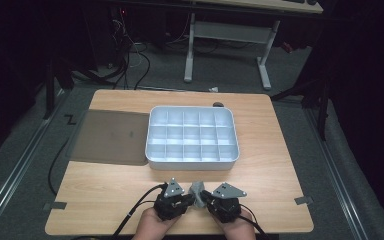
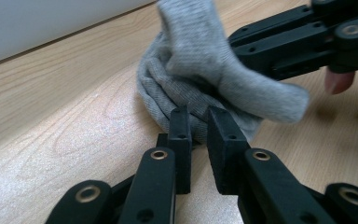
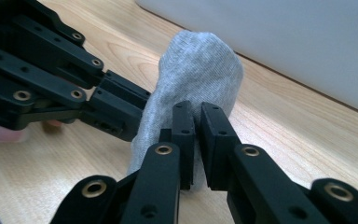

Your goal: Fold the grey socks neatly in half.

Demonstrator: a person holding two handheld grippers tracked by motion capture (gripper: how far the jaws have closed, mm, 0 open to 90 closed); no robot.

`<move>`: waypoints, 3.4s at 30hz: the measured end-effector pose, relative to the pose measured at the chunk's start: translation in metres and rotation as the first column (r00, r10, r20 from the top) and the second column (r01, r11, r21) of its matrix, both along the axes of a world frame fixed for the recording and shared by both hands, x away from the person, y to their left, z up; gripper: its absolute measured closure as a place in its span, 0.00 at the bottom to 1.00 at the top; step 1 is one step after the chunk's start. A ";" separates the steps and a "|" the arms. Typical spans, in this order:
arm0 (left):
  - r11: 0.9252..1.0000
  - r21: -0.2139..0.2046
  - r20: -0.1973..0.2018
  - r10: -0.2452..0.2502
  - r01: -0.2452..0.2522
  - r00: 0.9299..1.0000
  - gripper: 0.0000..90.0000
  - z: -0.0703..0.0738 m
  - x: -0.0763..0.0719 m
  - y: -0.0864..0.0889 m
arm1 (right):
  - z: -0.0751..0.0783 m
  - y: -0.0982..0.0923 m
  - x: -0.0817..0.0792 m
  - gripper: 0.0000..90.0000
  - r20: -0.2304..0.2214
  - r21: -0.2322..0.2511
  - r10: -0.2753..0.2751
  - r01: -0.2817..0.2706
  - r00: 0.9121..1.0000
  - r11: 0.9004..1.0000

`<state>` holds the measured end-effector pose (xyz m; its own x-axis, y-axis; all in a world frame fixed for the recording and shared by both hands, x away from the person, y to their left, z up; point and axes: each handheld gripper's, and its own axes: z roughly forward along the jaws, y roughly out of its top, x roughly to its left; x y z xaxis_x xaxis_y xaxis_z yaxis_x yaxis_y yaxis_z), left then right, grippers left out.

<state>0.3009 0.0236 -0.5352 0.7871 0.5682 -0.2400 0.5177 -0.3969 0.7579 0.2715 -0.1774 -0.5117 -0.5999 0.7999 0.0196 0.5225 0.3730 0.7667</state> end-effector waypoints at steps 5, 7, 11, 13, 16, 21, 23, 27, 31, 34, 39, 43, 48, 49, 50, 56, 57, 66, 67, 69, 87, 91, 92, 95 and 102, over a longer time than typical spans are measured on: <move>1.000 0.001 0.000 0.002 -0.002 1.000 0.90 0.000 0.000 0.000 | 0.000 0.006 0.003 0.96 -0.010 -0.023 0.013 -0.013 1.000 1.000; 1.000 0.002 -0.001 0.001 -0.001 1.000 0.90 0.000 0.000 0.000 | 0.000 0.008 0.004 0.98 -0.011 -0.037 0.018 -0.018 1.000 0.999; 1.000 0.003 -0.001 0.001 -0.001 1.000 0.90 -0.001 0.000 0.000 | -0.003 0.013 0.004 1.00 -0.008 -0.065 0.026 -0.026 1.000 0.998; 1.000 0.003 0.000 0.001 -0.001 1.000 0.90 0.000 0.000 0.000 | -0.004 0.013 0.004 1.00 -0.013 -0.063 0.021 -0.022 1.000 0.998; 1.000 -0.002 0.011 0.006 -0.006 1.000 0.90 0.001 -0.002 0.002 | -0.005 0.012 0.004 1.00 -0.008 -0.062 0.021 -0.022 1.000 0.998; 0.995 -0.071 0.091 0.078 -0.071 0.993 0.91 0.016 -0.006 0.016 | -0.007 0.010 0.003 1.00 -0.004 -0.054 0.023 -0.023 1.000 0.998; 0.990 -0.110 0.140 0.104 -0.088 0.985 0.91 0.026 -0.009 0.016 | -0.007 0.011 0.003 1.00 -0.002 -0.058 0.025 -0.025 1.000 0.998; 0.984 -0.154 0.161 0.114 -0.089 0.980 0.92 0.038 -0.008 0.005 | -0.007 0.011 0.003 1.00 0.001 -0.061 0.030 -0.030 1.000 0.998; 0.989 -0.134 0.170 0.092 -0.069 0.981 0.93 0.038 -0.004 -0.016 | -0.008 0.011 0.002 1.00 0.008 -0.061 0.033 -0.032 0.999 0.998; 0.991 -0.084 0.166 0.116 -0.103 0.979 0.95 0.031 0.002 -0.019 | -0.008 0.011 0.002 1.00 0.011 -0.061 0.032 -0.031 0.999 0.998; 0.991 -0.043 0.165 0.131 -0.126 0.978 0.97 0.022 0.003 -0.012 | -0.009 0.011 0.001 1.00 0.016 -0.064 0.032 -0.031 0.999 0.997; 0.991 -0.023 0.154 0.130 -0.128 0.979 0.97 0.014 0.005 -0.011 | -0.009 0.011 0.001 1.00 0.021 -0.061 0.030 -0.029 0.999 0.998; 0.993 0.002 0.150 0.117 -0.119 0.982 0.99 0.009 0.009 -0.011 | -0.009 0.011 0.001 1.00 0.022 -0.051 0.022 -0.020 1.000 0.998; 0.993 0.004 0.148 0.114 -0.116 0.982 1.00 0.008 0.010 -0.010 | -0.009 0.011 0.001 1.00 0.021 -0.050 0.021 -0.020 1.000 0.999; 0.993 0.006 0.146 0.112 -0.114 0.983 1.00 0.007 0.010 -0.010 | -0.009 0.011 0.001 1.00 0.019 -0.048 0.023 -0.022 1.000 0.999; 0.994 0.003 0.153 0.105 -0.106 0.983 1.00 0.006 0.009 -0.008 | -0.009 0.010 0.002 1.00 0.014 -0.038 0.020 -0.020 1.000 0.999; 0.994 0.001 0.154 0.104 -0.106 0.983 1.00 0.005 0.009 -0.008 | -0.009 0.010 0.002 1.00 0.013 -0.036 0.020 -0.019 1.000 0.999; 0.993 -0.016 0.160 0.114 -0.113 0.980 1.00 0.004 0.007 -0.007 | -0.004 0.007 0.003 0.93 -0.007 -0.012 0.006 -0.006 1.000 1.000; 0.994 -0.018 0.160 0.114 -0.112 0.981 1.00 0.004 0.007 -0.007 | -0.003 0.006 0.003 0.93 -0.009 -0.013 0.009 -0.010 1.000 1.000; 0.994 -0.019 0.161 0.113 -0.111 0.981 1.00 0.004 0.007 -0.007 | -0.002 0.006 0.003 0.92 -0.013 -0.016 0.009 -0.009 1.000 1.000; 0.994 -0.025 0.163 0.111 -0.109 0.980 1.00 0.004 0.006 -0.006 | 0.007 -0.008 0.003 0.84 -0.046 -0.032 -0.012 0.011 0.999 0.999; 0.994 -0.027 0.164 0.112 -0.109 0.980 1.00 0.004 0.006 -0.006 | 0.007 -0.011 0.004 0.80 -0.046 -0.047 -0.027 0.025 0.999 0.999; 0.994 -0.026 0.162 0.110 -0.107 0.981 1.00 0.004 0.006 -0.006 | 0.007 -0.012 0.004 0.79 -0.045 -0.053 -0.032 0.030 0.998 0.998; 0.994 -0.028 0.162 0.111 -0.108 0.981 1.00 0.004 0.006 -0.006 | 0.008 -0.015 0.006 0.77 -0.056 -0.061 -0.039 0.036 0.998 0.997; 0.994 -0.029 0.161 0.111 -0.108 0.981 1.00 0.004 0.006 -0.006 | 0.014 -0.023 0.015 0.73 -0.121 -0.127 -0.037 0.022 0.992 0.992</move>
